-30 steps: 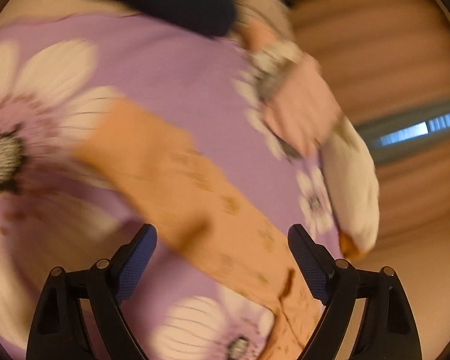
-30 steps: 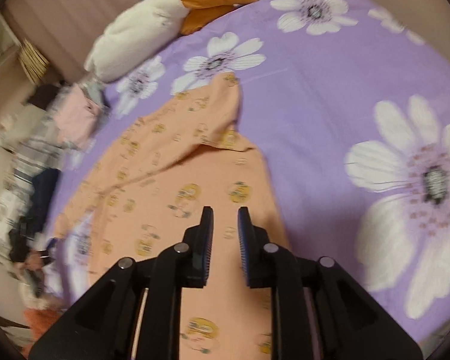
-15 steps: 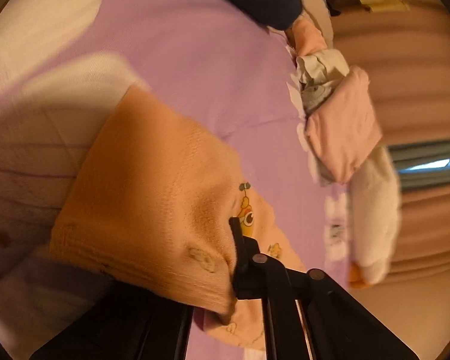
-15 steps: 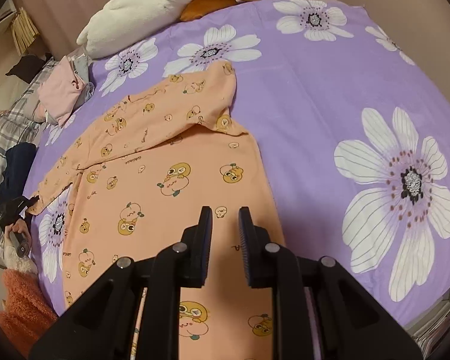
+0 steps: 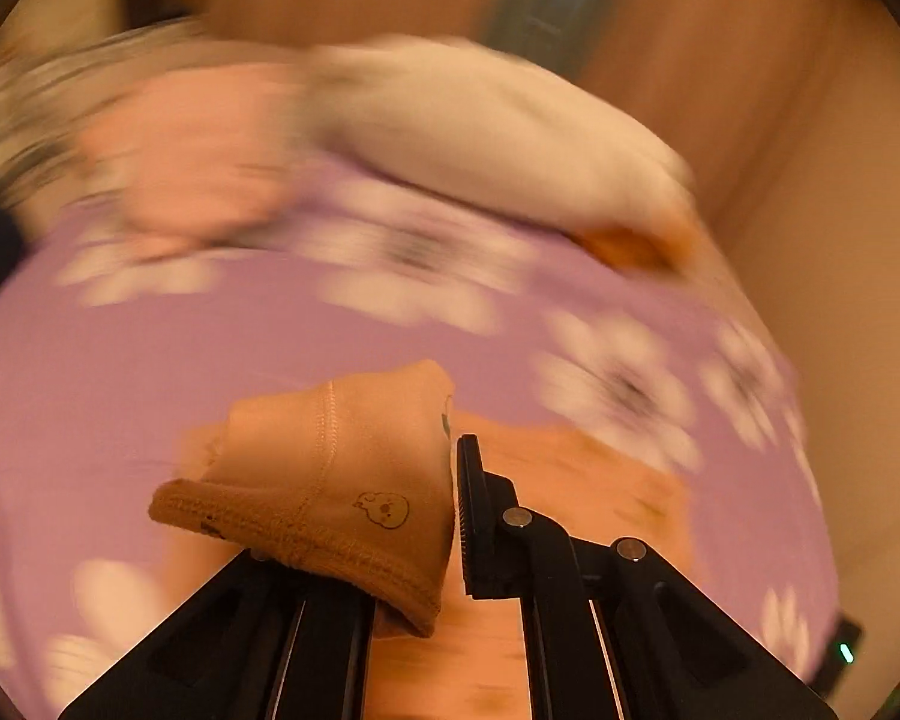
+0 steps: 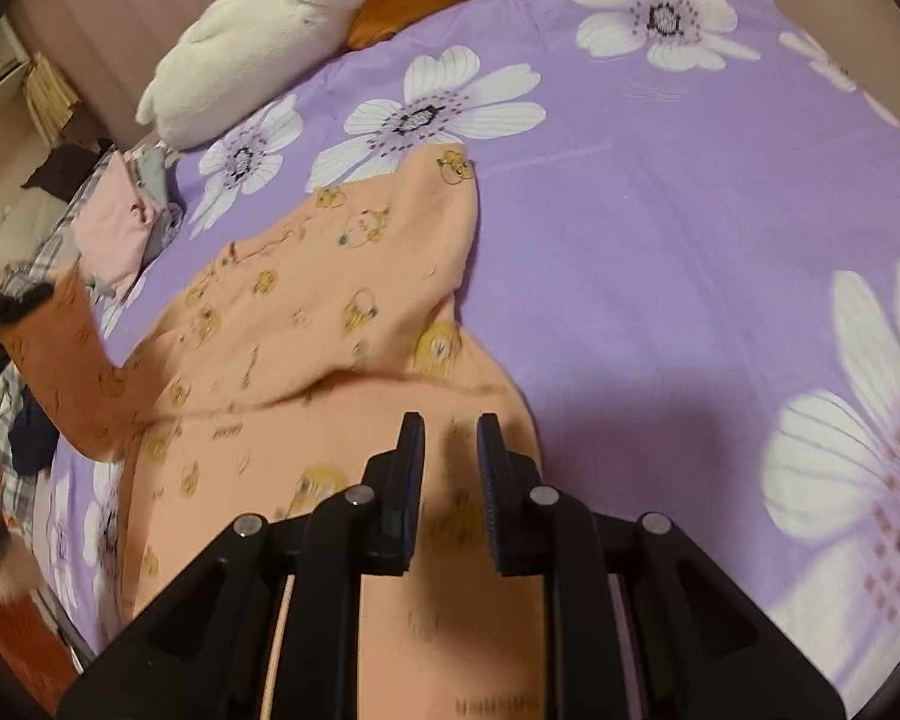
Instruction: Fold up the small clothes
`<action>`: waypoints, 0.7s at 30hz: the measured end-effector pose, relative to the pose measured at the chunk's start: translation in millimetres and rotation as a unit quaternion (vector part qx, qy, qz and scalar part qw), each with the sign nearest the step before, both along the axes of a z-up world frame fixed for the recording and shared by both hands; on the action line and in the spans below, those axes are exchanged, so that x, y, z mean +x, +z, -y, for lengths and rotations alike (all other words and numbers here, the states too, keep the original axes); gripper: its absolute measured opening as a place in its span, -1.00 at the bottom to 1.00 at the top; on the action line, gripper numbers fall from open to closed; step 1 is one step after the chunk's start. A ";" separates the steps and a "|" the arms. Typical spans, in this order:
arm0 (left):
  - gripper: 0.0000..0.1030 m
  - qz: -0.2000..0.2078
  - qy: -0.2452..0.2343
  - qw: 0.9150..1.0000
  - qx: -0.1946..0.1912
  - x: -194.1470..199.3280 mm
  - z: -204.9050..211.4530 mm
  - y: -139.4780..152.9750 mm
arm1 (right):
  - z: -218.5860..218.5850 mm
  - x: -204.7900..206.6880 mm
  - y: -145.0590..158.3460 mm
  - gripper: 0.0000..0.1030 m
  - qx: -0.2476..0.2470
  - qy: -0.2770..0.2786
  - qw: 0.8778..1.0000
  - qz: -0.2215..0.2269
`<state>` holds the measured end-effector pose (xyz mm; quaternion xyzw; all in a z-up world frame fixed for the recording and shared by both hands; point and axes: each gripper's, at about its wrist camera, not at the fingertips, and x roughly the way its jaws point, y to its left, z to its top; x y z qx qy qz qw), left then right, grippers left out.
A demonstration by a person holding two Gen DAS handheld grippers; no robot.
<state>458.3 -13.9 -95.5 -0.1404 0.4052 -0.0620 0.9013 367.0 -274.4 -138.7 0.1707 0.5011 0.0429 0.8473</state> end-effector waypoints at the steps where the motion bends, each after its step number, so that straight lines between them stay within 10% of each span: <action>1: -0.90 -0.008 -0.037 0.999 0.015 6.9 45.0 -12.7 | -1.3 3.1 -5.8 -0.63 -0.004 -0.002 1.000 -0.010; 8: -0.84 -0.140 -0.056 0.987 0.062 42.3 179.2 -129.3 | 14.5 -3.8 -28.1 -0.77 0.065 -0.055 0.996 -0.021; 9: -0.66 -0.096 -0.051 0.992 0.068 33.2 180.6 -122.6 | 14.2 -4.5 -28.8 -0.77 0.065 -0.053 0.996 -0.021; 12: -0.09 -0.142 -0.140 0.978 0.058 30.4 179.4 -113.8 | 11.7 -9.3 -29.1 -0.77 0.063 -0.043 0.997 -0.005; 15: -0.09 -0.131 -0.153 0.979 0.021 14.9 134.5 -79.6 | 9.7 -12.1 -31.1 -0.76 0.051 -0.039 0.998 0.013; 19: 0.10 -0.038 -0.040 0.996 0.072 -31.9 34.6 -32.0 | 4.1 -16.7 -31.5 -0.75 0.017 -0.033 0.999 0.038; 21: 0.11 -0.065 0.018 0.993 0.096 -47.4 -11.3 -40.1 | 5.6 -17.2 -31.9 -0.75 0.019 -0.040 0.998 0.043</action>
